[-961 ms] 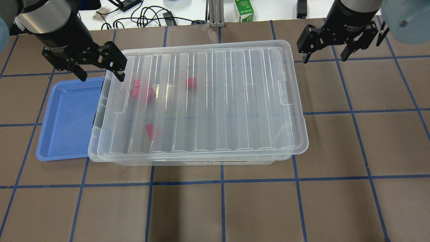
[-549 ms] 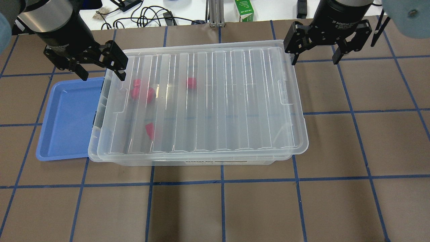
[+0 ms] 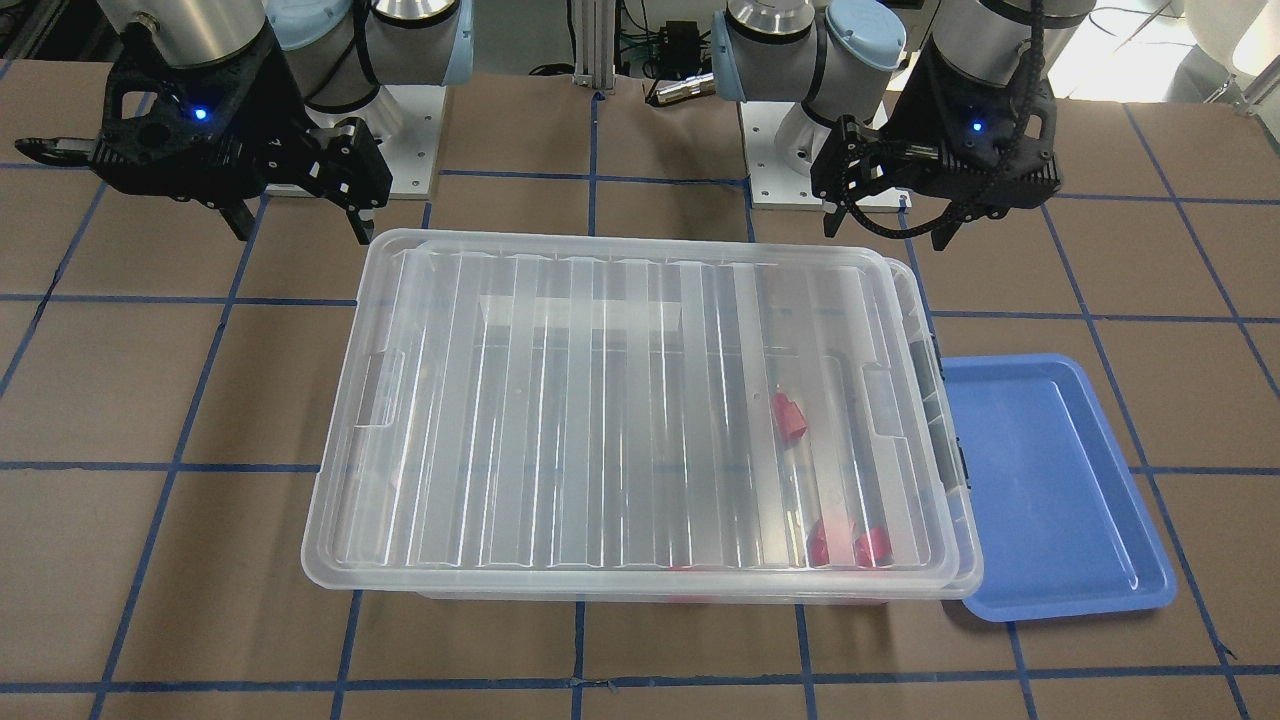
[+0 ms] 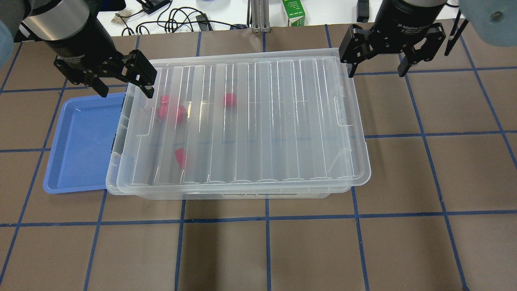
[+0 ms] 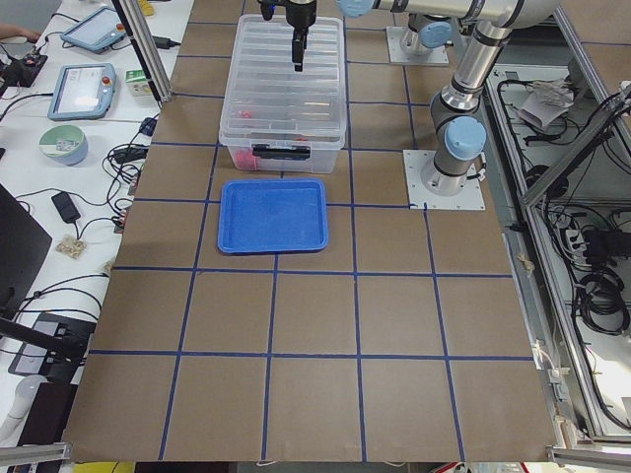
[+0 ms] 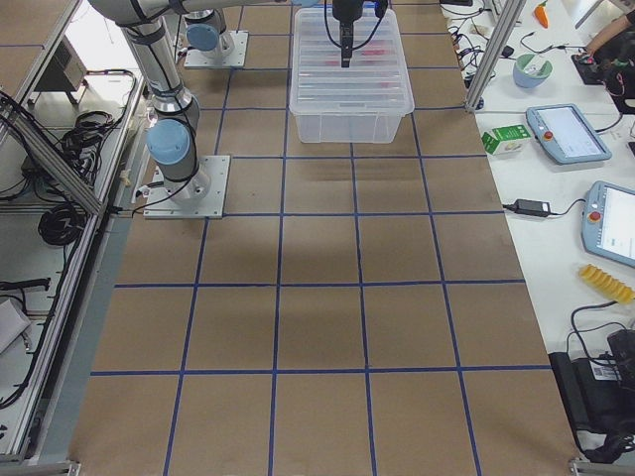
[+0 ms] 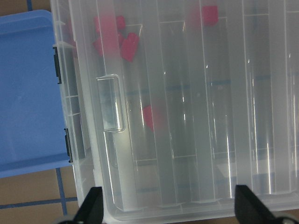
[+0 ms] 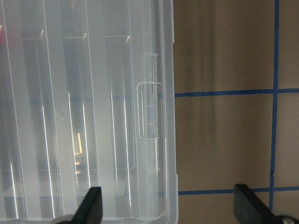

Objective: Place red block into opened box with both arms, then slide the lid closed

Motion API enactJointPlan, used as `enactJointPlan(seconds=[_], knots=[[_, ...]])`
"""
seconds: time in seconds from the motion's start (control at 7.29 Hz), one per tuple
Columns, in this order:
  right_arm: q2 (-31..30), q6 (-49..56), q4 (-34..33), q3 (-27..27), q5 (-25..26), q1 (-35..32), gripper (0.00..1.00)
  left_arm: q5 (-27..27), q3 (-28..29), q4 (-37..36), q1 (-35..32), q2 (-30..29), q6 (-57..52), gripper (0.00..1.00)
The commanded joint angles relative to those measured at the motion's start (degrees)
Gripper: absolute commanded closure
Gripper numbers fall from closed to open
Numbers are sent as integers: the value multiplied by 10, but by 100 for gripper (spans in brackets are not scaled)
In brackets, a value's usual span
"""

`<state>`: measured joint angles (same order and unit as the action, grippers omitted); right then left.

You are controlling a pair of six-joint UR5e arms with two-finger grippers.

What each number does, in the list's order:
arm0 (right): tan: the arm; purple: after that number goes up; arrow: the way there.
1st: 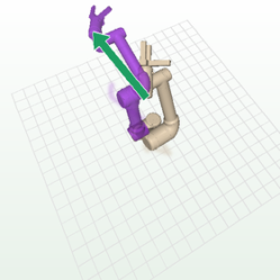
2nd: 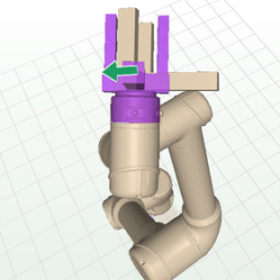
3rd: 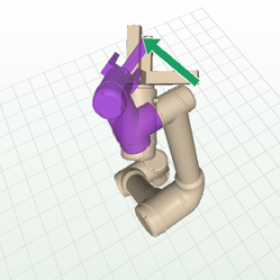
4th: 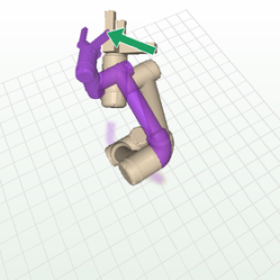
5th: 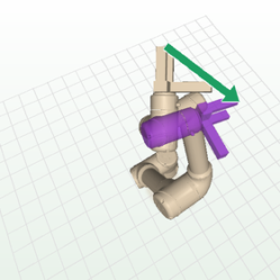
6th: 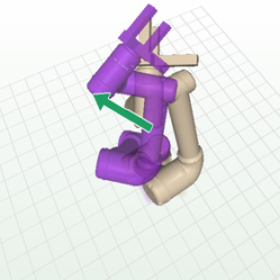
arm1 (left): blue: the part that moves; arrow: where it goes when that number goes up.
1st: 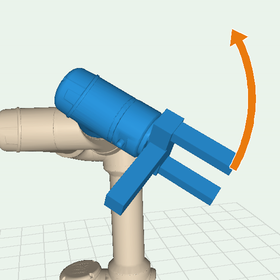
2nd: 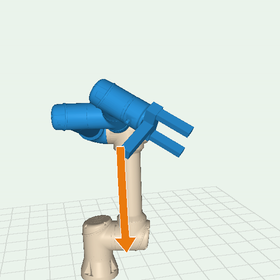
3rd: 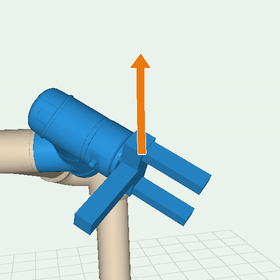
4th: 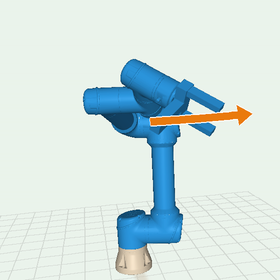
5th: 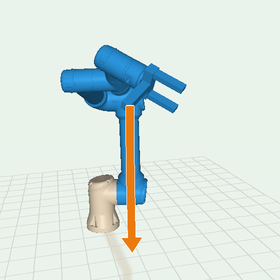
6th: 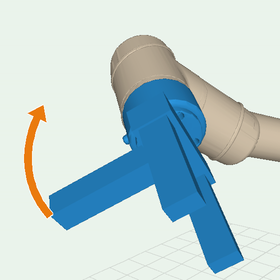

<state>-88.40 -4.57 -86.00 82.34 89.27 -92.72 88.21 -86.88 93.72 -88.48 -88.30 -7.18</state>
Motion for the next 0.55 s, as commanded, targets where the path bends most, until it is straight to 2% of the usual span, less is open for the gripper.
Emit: enactJointPlan(seconds=[0.0, 0.41], knots=[[-1, -1, 0, -4, -1, 0, 0, 1, -2, 3, 0, 4, 0, 0], [-1, -1, 3, -4, -1, -2, 0, 1, -3, 4, 0, 8, 0, 0]])
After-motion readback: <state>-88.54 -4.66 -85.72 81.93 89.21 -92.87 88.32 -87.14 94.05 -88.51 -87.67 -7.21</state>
